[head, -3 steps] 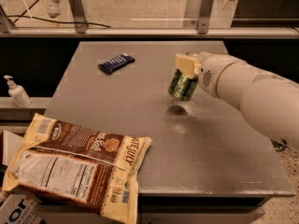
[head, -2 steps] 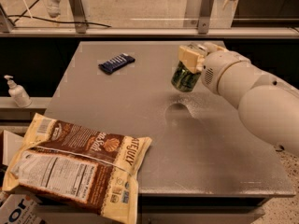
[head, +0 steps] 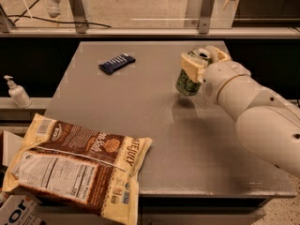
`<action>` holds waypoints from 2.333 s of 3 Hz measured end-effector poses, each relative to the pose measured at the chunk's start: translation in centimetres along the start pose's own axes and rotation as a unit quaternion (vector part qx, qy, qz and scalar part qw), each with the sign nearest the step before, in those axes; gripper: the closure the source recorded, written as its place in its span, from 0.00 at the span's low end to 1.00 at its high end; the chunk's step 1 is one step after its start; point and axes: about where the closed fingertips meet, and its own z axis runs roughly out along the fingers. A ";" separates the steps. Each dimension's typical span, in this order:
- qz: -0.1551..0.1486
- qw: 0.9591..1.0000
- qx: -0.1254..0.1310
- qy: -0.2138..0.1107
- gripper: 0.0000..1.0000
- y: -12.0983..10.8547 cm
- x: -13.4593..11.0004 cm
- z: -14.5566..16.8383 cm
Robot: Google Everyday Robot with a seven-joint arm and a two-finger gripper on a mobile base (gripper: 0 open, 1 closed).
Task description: Place green can upright
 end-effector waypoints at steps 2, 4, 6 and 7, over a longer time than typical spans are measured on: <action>-0.017 1.000 0.017 -0.001 1.00 -0.7 -0.1 0.4; -0.038 0.997 0.063 0.014 1.00 1.2 -1.2 0.8; -0.009 0.985 0.165 0.057 1.00 0.1 0.9 -0.7; 0.006 0.971 0.228 0.069 1.00 -2.4 2.3 -1.3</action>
Offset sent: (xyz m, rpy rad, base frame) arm -0.0022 0.0004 -0.0094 -0.0716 -0.0085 0.0903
